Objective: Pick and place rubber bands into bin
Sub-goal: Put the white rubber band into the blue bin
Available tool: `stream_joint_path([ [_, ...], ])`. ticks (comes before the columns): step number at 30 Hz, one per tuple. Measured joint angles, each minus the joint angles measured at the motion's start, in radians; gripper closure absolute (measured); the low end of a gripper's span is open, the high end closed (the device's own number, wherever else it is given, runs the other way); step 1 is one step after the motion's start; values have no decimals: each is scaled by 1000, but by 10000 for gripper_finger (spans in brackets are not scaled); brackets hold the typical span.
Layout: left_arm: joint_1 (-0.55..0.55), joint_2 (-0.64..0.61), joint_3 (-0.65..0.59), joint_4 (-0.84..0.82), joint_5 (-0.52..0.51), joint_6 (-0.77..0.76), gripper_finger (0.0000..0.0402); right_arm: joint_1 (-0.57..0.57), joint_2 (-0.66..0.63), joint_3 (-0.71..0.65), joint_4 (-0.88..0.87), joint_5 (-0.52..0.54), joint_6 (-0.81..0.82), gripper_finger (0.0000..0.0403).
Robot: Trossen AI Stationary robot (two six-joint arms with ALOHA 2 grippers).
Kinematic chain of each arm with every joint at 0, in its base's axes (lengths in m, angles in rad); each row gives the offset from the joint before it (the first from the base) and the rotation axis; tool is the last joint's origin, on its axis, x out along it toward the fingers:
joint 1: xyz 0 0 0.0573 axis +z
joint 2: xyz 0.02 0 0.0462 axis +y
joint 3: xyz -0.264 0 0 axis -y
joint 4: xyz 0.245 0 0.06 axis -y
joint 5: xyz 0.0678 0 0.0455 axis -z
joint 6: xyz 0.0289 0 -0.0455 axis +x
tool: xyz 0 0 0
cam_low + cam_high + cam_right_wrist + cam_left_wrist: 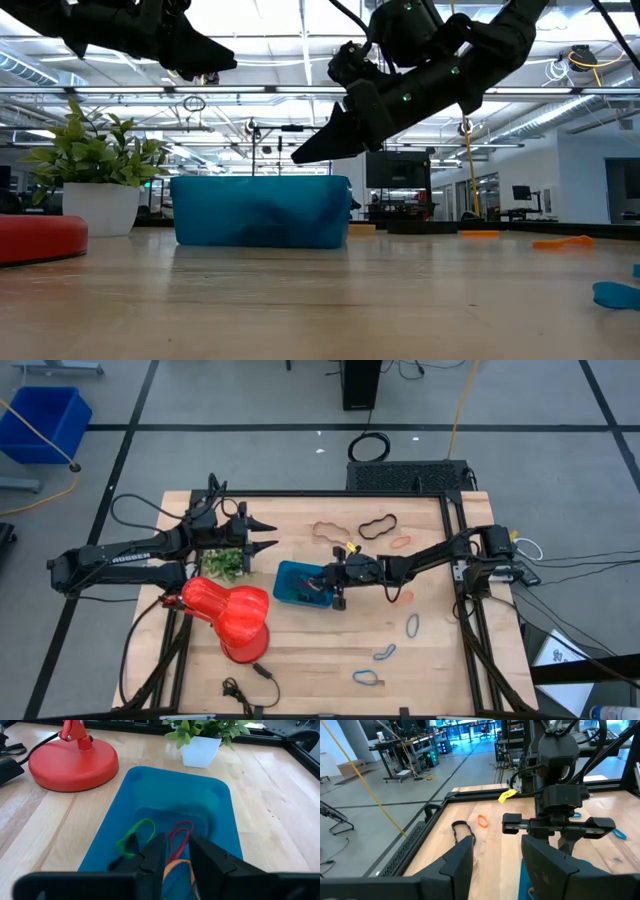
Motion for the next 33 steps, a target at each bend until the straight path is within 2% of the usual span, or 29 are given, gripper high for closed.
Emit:
stream_joint_path([
  [7,0,0,0,-1,0,0,227,0,-80,-1,-71,41,-38,282],
  [12,0,0,0,-2,0,0,227,-20,-196,-1,-208,179,-145,282],
  [14,0,0,0,-2,0,0,227,-49,-250,-1,-263,250,-140,286],
  [16,0,0,0,-1,-1,0,227,-92,-291,0,-301,273,-109,291],
  [20,0,0,0,0,-21,1,227,-190,-323,21,-450,238,-92,299],
  [23,0,0,0,0,-42,1,227,-253,-300,70,-599,227,-77,304],
  [25,0,0,0,0,-51,1,227,-290,-279,86,-652,180,-121,305],
  [28,0,0,0,-1,-53,0,227,-333,-246,87,-663,77,-163,305],
  [33,0,0,0,1,-53,0,227,-390,-183,92,-655,51,-163,305],
])
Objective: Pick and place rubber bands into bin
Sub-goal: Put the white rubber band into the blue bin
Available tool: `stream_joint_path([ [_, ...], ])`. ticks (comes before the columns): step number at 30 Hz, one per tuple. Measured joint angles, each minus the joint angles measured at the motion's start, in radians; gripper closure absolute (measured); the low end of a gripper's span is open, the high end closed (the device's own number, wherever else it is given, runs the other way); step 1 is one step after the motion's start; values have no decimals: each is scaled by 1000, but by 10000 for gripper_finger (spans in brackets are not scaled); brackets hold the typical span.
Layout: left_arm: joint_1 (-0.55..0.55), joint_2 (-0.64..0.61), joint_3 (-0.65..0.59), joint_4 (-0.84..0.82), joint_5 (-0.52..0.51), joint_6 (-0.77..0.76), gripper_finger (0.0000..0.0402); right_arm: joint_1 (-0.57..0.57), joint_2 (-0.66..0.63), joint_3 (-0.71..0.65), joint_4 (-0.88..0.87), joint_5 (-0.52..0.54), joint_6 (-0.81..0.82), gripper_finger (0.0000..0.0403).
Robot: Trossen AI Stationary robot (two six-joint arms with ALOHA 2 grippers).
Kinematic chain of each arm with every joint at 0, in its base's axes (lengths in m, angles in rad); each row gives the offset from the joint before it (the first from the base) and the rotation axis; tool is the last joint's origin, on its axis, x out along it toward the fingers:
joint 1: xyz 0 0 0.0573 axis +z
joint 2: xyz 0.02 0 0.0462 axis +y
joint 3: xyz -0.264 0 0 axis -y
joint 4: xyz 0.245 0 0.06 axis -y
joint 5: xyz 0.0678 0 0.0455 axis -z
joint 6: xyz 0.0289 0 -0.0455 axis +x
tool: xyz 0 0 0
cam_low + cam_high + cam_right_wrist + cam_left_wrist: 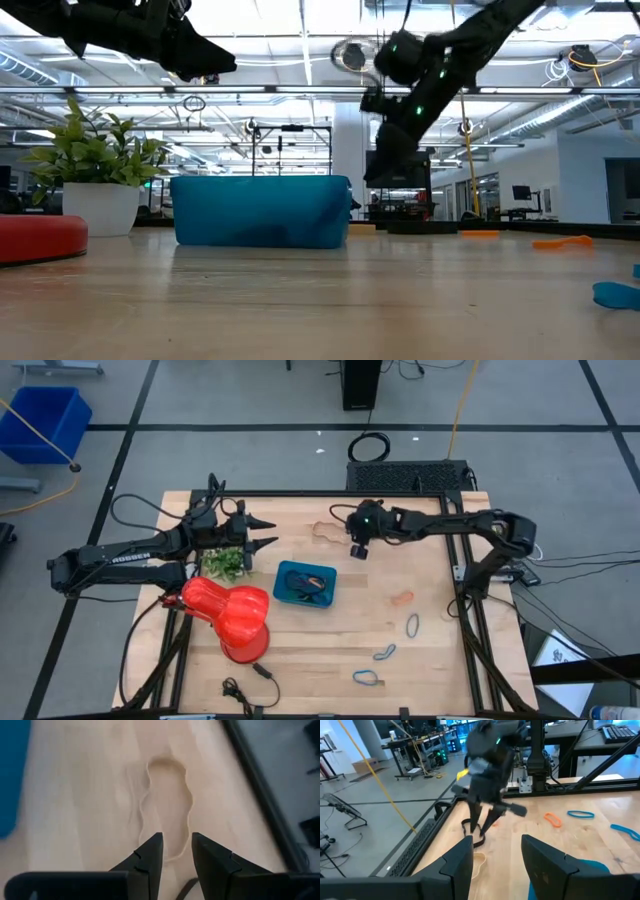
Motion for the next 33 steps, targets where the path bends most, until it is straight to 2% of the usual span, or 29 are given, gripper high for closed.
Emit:
stream_joint_path([
  [3,3,0,0,0,0,0,227,-18,59,0,3,-62,0,305],
  [13,4,0,0,0,0,25,227,-22,220,8,64,-82,-23,305],
  [33,4,0,0,-1,0,37,227,-31,254,10,131,-81,-18,305],
])
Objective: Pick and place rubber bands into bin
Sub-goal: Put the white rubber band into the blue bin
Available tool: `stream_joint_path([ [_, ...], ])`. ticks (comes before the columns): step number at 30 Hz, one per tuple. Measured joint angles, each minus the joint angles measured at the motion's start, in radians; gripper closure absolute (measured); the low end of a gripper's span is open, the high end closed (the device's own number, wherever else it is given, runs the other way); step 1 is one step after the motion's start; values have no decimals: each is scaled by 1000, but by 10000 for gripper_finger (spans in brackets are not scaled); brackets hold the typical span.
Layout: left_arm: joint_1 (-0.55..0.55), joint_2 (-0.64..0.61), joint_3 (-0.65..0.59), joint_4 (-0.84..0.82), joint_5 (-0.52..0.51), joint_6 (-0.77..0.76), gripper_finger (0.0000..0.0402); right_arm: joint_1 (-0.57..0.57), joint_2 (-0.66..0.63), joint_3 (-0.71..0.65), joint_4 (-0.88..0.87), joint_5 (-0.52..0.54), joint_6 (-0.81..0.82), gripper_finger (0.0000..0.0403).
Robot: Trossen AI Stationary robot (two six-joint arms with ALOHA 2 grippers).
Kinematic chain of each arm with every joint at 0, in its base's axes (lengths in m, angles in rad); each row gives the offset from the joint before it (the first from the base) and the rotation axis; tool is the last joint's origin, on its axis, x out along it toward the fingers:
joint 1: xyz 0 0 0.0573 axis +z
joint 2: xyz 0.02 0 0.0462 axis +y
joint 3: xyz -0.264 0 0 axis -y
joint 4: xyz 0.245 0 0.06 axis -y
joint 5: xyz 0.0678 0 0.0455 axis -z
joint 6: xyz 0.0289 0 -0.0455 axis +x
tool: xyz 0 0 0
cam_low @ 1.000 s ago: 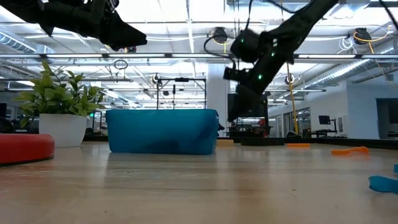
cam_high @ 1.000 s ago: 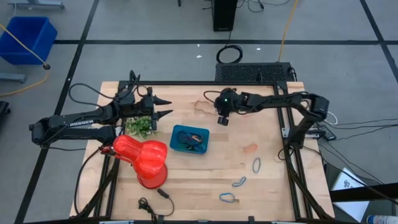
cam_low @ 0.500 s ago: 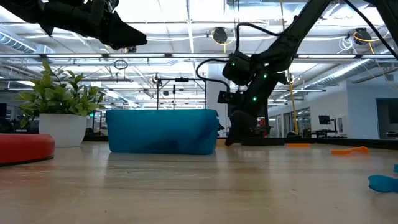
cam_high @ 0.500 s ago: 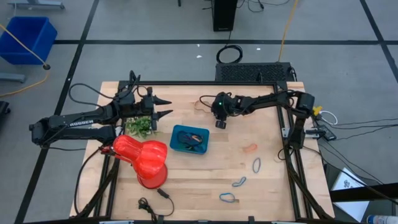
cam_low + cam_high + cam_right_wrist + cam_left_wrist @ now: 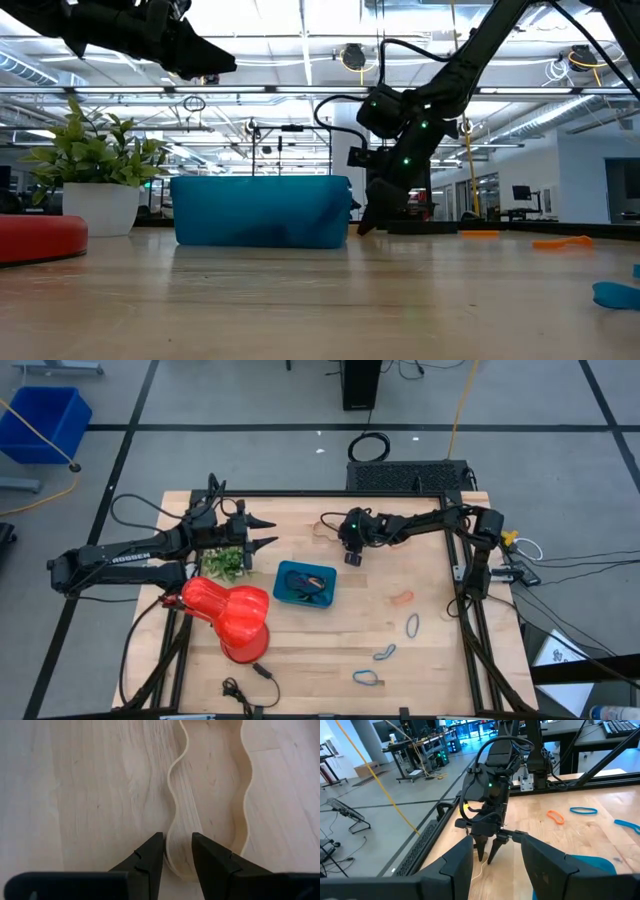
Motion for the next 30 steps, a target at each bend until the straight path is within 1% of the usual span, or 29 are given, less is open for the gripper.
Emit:
stream_joint_path([
  [4,0,0,0,0,0,0,227,3,0,-2,-1,27,38,305],
  [11,0,0,0,-1,0,0,227,3,-2,-19,0,26,53,310],
  [14,0,0,0,-1,0,0,227,3,-2,-27,1,27,68,329],
  [20,0,0,0,-1,0,0,227,3,-3,-45,31,24,69,393],
  [26,0,0,0,-1,0,0,227,3,-2,-46,35,29,63,399],
  [30,0,0,0,-1,0,0,227,16,-24,-48,31,93,52,400],
])
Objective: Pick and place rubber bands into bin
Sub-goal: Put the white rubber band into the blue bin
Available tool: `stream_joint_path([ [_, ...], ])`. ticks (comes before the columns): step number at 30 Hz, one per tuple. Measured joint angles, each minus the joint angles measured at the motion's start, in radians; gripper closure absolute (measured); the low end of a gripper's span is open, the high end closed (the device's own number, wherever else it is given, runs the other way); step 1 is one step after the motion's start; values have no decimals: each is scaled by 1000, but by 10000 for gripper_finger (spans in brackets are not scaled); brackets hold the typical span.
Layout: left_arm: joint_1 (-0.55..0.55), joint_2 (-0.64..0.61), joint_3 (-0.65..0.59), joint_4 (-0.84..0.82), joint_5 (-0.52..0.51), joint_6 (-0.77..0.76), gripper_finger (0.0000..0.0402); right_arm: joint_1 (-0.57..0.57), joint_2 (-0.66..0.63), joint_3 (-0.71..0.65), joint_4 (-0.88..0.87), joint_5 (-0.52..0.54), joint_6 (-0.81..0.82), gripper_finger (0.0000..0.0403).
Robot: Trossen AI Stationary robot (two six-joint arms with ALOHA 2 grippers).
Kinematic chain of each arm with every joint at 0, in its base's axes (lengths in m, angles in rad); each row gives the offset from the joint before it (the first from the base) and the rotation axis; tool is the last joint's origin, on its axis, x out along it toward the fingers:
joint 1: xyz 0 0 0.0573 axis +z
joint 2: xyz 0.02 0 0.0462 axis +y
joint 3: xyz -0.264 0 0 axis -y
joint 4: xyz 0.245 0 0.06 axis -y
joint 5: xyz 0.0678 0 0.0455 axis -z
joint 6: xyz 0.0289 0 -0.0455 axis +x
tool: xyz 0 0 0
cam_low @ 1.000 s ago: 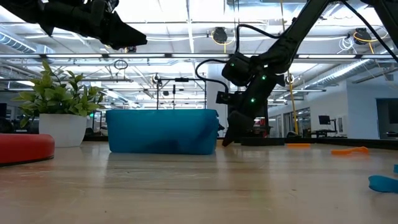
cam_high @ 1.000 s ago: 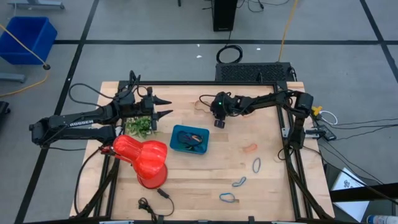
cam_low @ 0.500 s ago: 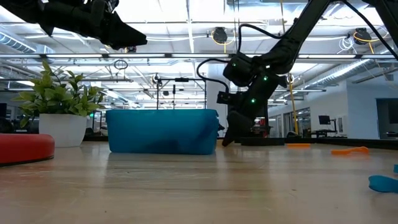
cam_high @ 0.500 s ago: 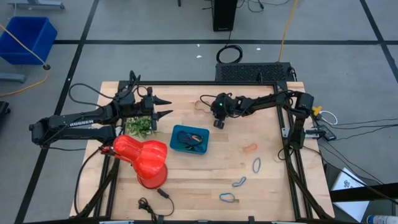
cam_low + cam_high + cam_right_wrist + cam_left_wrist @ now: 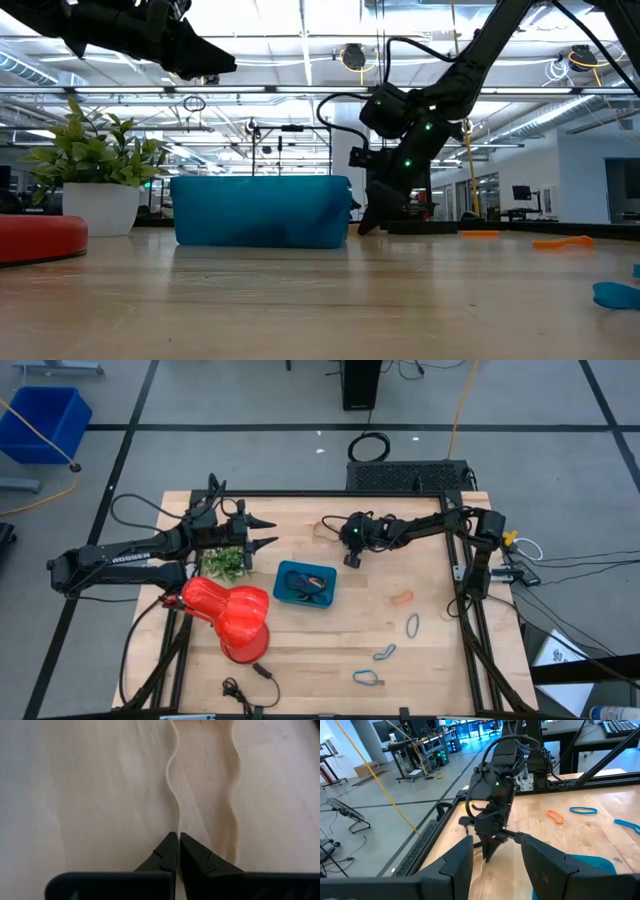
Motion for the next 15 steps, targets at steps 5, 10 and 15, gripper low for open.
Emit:
stream_joint_path([
  [5,0,0,0,0,0,1,227,8,-131,-2,-23,39,11,401],
  [10,0,0,0,2,0,6,227,44,-311,-2,8,70,53,402],
  [15,0,0,0,2,0,7,227,115,-458,-12,172,64,104,402],
])
